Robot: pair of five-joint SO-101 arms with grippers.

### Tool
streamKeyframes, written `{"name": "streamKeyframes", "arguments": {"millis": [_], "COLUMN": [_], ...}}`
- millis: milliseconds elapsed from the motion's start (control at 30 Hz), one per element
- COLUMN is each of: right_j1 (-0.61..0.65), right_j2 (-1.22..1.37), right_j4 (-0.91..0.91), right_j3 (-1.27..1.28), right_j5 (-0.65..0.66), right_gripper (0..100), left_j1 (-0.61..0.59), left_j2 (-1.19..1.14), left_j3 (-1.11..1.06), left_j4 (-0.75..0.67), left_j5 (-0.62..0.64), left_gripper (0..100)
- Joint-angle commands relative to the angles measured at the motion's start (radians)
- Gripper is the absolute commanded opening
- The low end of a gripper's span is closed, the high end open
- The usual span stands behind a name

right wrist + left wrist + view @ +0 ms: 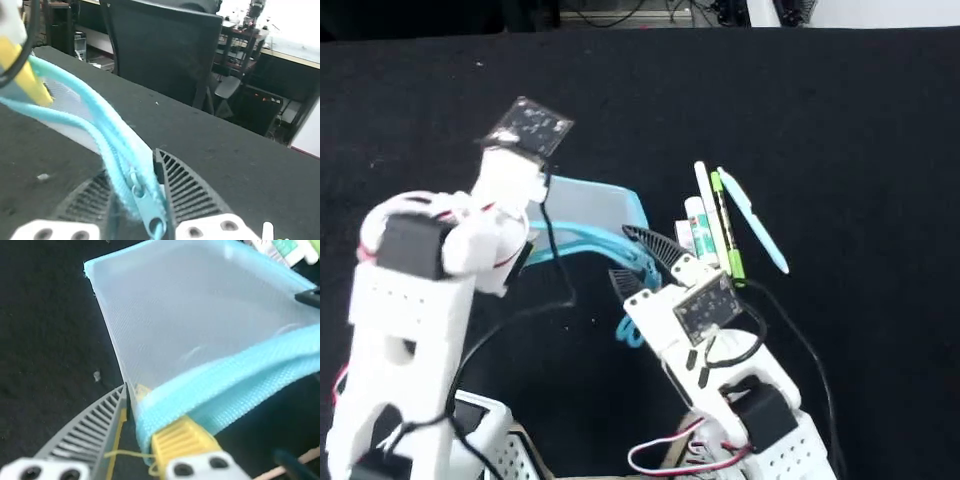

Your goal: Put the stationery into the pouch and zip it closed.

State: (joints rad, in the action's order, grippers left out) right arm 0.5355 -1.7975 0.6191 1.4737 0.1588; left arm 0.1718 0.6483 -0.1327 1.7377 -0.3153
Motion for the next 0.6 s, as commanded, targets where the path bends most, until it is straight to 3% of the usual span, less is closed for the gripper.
{"name": "streamKeyframes", "arguments": {"millis": [0,167,400,567], "right_j1": [0.002,0.0,-0.002,-0.005], "right_j2": [0.059,0.283,0.512,0.722], "right_j4": [0.046,0.216,0.577,0.804], "right_j3": [-0.153,-0.354,-0.766,-1.032], "right_j5": [0.008,0.006,0.011,0.101], "right_gripper": [3.3,15.8,14.9,15.1], "left_j1": [-0.013,-0.018,-0.018,-0.087], "left_j2": [0.081,0.064,0.061,0.071], "left_j3": [-0.035,-0.065,-0.065,-0.137], "left_j4": [0.023,0.02,0.011,-0.132], "left_j5": [-0.015,-0.015,0.077,0.126], "left_gripper": [3,3,3,3]}}
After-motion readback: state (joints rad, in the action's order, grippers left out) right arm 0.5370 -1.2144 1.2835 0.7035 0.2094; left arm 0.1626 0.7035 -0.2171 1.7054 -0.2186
